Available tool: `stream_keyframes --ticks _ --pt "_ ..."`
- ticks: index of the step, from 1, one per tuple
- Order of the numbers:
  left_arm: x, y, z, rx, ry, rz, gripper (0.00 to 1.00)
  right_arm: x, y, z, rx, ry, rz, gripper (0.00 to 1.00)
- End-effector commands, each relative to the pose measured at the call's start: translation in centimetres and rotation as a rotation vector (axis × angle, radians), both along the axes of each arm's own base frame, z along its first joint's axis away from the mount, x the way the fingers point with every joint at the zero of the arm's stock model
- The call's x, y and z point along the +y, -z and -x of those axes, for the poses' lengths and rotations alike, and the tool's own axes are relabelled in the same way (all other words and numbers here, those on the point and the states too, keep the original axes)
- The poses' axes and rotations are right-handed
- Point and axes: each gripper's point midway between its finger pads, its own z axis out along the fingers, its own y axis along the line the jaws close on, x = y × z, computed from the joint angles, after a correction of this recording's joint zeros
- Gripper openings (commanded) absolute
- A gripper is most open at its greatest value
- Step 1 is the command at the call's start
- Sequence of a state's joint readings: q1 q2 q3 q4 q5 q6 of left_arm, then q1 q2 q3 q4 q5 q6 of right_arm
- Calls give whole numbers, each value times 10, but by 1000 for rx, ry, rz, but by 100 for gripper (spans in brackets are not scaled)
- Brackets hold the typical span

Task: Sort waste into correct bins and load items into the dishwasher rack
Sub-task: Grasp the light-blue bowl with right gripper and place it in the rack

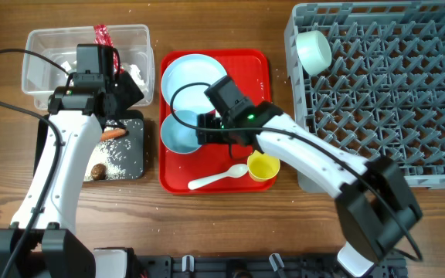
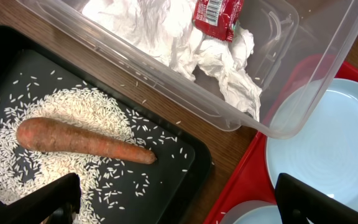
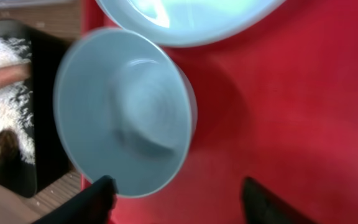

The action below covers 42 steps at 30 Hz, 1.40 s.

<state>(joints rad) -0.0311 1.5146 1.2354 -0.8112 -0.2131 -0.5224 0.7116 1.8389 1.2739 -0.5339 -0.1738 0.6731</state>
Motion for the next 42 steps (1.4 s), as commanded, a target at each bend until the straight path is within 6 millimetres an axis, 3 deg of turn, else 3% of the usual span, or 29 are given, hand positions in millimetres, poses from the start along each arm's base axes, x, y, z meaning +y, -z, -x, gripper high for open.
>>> stream_keyframes --ticks 1,5,7,12,15,16,20,21,22,23,25,26,27,28,29,30,32,33,39,42 --pt "4 -7 -2 -20 -19 -6 100 4 19 4 111 105 -35 50" --pt "4 -7 -2 -20 -19 -6 100 3 33 2 166 136 -49 43" --pt "4 -7 -2 -21 -20 -6 100 2 35 0 170 141 -51 31" --pt "4 -7 -2 -20 -20 -7 100 8 48 -1 207 155 -74 22" --pt "4 -7 -2 -21 -20 -6 100 6 49 -3 231 153 -90 4" --pt "4 -7 -2 -19 -20 -7 100 7 49 -2 234 151 -94 4" --pt "4 -5 -2 -14 -19 -7 100 9 19 -10 154 81 -112 4" --pt "4 -5 -2 -14 -19 -7 100 -3 -5 -19 96 86 -100 4" --pt "4 -5 -2 -14 -20 -7 100 -20 -28 -27 31 98 -70 4" --pt "4 -5 -2 -14 -19 -6 100 -52 -63 -41 -74 153 -21 4" --pt "4 -5 -2 -14 -19 -6 100 -151 -137 -57 -327 369 167 4" --pt "4 -5 -2 -14 -19 -6 100 -186 -156 -56 -397 447 255 4" --pt "4 -5 -2 -14 -19 -6 100 -234 -180 -50 -476 570 385 4" --pt "4 -5 -2 -14 -19 -6 100 -295 -211 -34 -573 743 605 4" --pt "4 -5 -2 -14 -19 -6 100 -338 -233 -13 -622 845 811 4" --pt "4 -5 -2 -14 -19 -6 100 -366 -250 4 -639 885 1026 4" --pt "4 -5 -2 -14 -20 -7 100 -376 -246 5 -579 741 1245 4" --pt "4 -5 -2 -14 -19 -6 100 -373 -232 -3 -515 597 1340 4" --pt "4 -5 -2 -14 -19 -6 100 -352 -164 -58 -301 125 1576 4" --pt "4 -5 -2 -14 -19 -6 100 -333 -130 -71 -254 -21 1573 4"
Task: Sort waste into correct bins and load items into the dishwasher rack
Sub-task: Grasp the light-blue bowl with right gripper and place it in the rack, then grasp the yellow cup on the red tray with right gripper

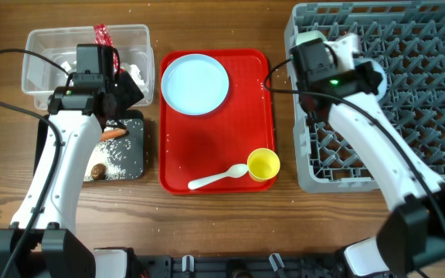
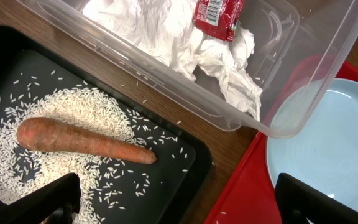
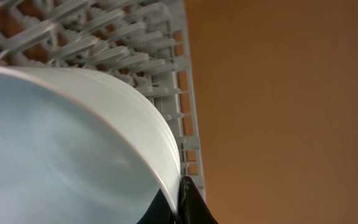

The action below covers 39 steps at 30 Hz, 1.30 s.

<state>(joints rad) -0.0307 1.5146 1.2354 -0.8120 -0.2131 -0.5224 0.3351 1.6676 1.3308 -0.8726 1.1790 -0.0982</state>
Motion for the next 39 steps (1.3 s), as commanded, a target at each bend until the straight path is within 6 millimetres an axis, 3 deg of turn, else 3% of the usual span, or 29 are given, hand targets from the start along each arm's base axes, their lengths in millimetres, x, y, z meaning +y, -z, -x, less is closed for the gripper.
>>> stream_keyframes --ticks 1,3,10,13,15,17,19,21,23,25,27,29,30,32,34,35,38,39 --pt "4 -5 -2 -15 -19 -7 100 19 35 -7 192 -92 36 4" --pt "4 -5 -2 -15 -19 -6 100 21 47 -6 234 -101 14 4" --pt "4 -5 -2 -15 -19 -6 100 23 62 9 286 -85 -58 4" --pt "4 -5 -2 -15 -19 -6 100 39 77 23 399 -139 -113 4" --pt "4 -5 -2 -15 -19 -7 100 64 83 28 429 -206 -136 5" --pt "4 -5 -2 -15 -19 -6 100 88 83 31 435 -272 -127 28" --pt "4 -5 -2 -15 -19 -6 100 106 83 35 444 -323 -114 69" --pt "4 -5 -2 -15 -19 -7 100 119 86 39 458 -359 -123 80" --pt "4 -5 -2 -15 -19 -6 100 129 91 42 467 -382 -165 100" --pt "4 -5 -2 -15 -19 -6 100 133 84 38 381 -348 -221 100" --pt "4 -5 -2 -15 -19 -7 100 143 61 29 231 -325 -340 100" --pt "4 -5 -2 -15 -19 -7 100 179 36 26 164 -407 -597 100" --pt "4 -5 -2 -15 -19 -6 100 205 29 33 205 -485 -745 100" --pt "4 -5 -2 -15 -19 -6 100 239 28 53 306 -588 -939 100" --pt "4 -5 -2 -15 -19 -6 100 259 38 71 404 -598 -1086 94" --pt "4 -5 -2 -15 -19 -6 100 264 50 84 454 -551 -1157 83" --pt "4 -5 -2 -15 -19 -6 100 246 92 110 530 -381 -1158 71" --pt "4 -5 -2 -15 -19 -6 100 242 104 116 548 -349 -1153 60"
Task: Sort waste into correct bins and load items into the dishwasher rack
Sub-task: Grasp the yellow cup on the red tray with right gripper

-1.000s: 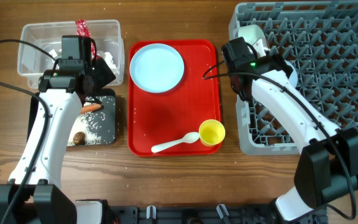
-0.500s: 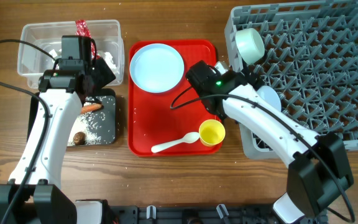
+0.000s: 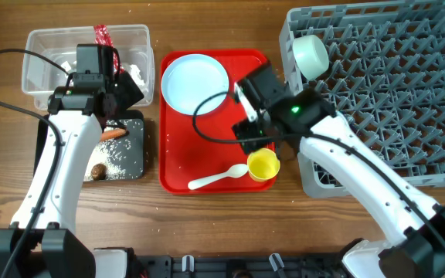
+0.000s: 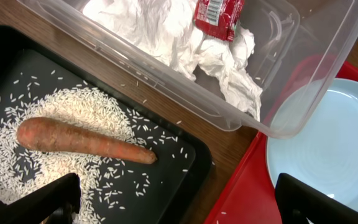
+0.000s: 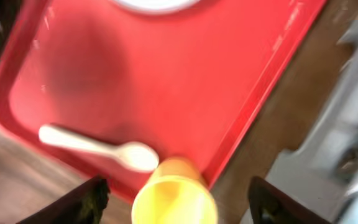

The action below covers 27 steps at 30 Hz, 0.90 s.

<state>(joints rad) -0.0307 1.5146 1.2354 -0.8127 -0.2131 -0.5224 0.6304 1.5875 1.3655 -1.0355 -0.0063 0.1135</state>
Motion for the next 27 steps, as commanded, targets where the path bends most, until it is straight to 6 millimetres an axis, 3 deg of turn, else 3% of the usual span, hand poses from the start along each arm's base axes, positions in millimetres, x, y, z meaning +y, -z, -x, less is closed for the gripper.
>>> stream_keyframes --ticks 1,3,9,12,16,20,23,27 --pt "4 -5 -2 -16 -19 -6 100 -7 41 24 145 88 -10 58" --pt "4 -5 -2 -16 -19 -6 100 -15 50 22 157 141 -14 56" --pt "4 -5 -2 -16 -19 -6 100 -43 51 1 156 239 -34 56" --pt "4 -5 -2 -16 -19 -6 100 -37 59 13 207 175 -66 54" --pt "4 -5 -2 -16 -19 -6 100 -44 84 36 282 158 -44 36" --pt "4 -5 -2 -16 -19 -6 100 -44 94 35 268 159 -52 11" --pt "4 -5 -2 -16 -19 -6 100 -43 93 32 255 159 -56 4" --pt "4 -5 -2 -16 -19 -6 100 -40 87 26 236 180 -75 4"
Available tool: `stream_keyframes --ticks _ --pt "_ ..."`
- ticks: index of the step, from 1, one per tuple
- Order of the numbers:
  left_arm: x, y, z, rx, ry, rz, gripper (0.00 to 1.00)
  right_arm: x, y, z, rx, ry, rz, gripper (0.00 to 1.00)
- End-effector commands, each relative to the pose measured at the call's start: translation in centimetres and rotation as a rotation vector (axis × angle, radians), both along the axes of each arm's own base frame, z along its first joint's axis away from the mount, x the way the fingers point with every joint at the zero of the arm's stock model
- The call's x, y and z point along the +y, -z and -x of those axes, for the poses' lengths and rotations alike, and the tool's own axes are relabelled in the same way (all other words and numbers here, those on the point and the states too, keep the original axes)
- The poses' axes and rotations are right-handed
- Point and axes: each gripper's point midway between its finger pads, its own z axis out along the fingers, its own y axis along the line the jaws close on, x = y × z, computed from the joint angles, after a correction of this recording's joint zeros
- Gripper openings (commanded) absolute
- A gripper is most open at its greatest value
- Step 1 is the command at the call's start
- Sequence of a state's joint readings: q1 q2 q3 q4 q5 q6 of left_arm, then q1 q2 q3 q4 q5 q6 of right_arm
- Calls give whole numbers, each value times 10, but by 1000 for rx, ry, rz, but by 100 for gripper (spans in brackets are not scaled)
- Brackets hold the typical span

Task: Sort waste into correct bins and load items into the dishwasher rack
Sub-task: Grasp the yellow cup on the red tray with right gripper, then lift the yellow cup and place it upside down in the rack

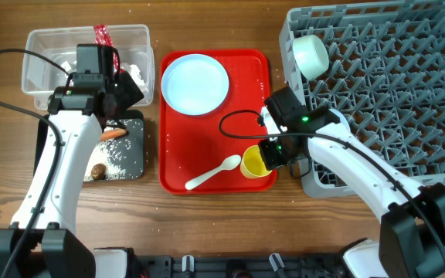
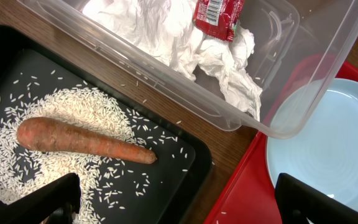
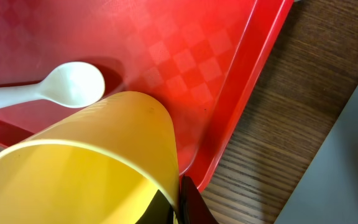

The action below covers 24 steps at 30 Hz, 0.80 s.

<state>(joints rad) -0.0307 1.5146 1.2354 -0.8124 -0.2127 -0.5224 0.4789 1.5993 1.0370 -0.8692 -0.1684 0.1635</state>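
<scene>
My right gripper (image 3: 180,200) is shut on the rim of the yellow cup (image 3: 92,162), which tilts at the front right corner of the red tray (image 1: 178,147). Overhead, the right gripper (image 1: 273,152) is just right of the cup (image 1: 253,164). A white spoon (image 1: 213,173) lies beside the cup. A light blue plate (image 1: 196,83) rests at the tray's back. The grey dish rack (image 1: 385,93) stands to the right. My left gripper (image 2: 179,208) hangs open over the black tray (image 2: 166,168), which holds rice and a carrot (image 2: 82,140).
A clear bin (image 2: 278,93) behind the black tray holds crumpled paper (image 2: 160,31) and a red wrapper (image 2: 219,17). A pale cup (image 1: 312,55) lies in the rack's near left corner. Bare wood (image 3: 278,143) separates the red tray from the rack.
My right gripper was open above the tray's front, with the cup below it. Now it is lower and shut on the cup's rim. The cup and the spoon have shifted a little left.
My right gripper first stood open over a blue-grey bowl on the red tray. Then it held that bowl at the rack's left edge. Later it was open and empty above the tray, the bowl gone from the tray. Now it grips the yellow cup. My left arm stayed still.
</scene>
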Motion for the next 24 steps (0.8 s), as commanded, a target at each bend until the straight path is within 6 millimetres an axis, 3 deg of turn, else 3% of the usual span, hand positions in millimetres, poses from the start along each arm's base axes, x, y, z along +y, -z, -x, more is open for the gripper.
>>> stream_keyframes --ticks 1,4,7,11,14,16,17,18,19,20,21,23,24 --pt "4 -5 -2 -16 -19 -7 100 5 -7 -6 -15 20 -26 4" --pt "4 -5 -2 -16 -19 -7 100 5 -7 -5 -12 21 -24 5" --pt "4 -5 -2 -16 -19 -7 100 2 -6 -3 -2 22 -10 30" --pt "4 -6 -3 -18 -19 -6 100 5 -13 -4 0 29 -24 34" --pt "0 -7 -8 -39 -9 15 100 13 -56 -23 -87 48 -66 40" --pt "-8 -6 -8 -38 15 58 100 11 -113 -44 -214 83 -130 50" --pt "-16 -5 -8 -34 35 95 100 0 -133 -51 -263 121 -135 56" --pt "-27 -4 -7 -29 66 149 87 -13 -145 -56 -298 176 -132 62" --pt "-48 -4 -7 -25 126 240 80 -32 -156 -61 -340 234 -120 66" --pt "-75 -5 -6 -22 225 316 77 -56 -165 -66 -374 307 -110 70" --pt "-115 -7 -2 -17 394 366 74 -78 -171 -70 -392 382 -108 72" --pt "-173 -4 16 15 607 344 65 -116 -173 -75 -400 494 -87 73" --pt "-205 -1 30 34 721 330 66 -125 -172 -74 -392 520 -77 74"
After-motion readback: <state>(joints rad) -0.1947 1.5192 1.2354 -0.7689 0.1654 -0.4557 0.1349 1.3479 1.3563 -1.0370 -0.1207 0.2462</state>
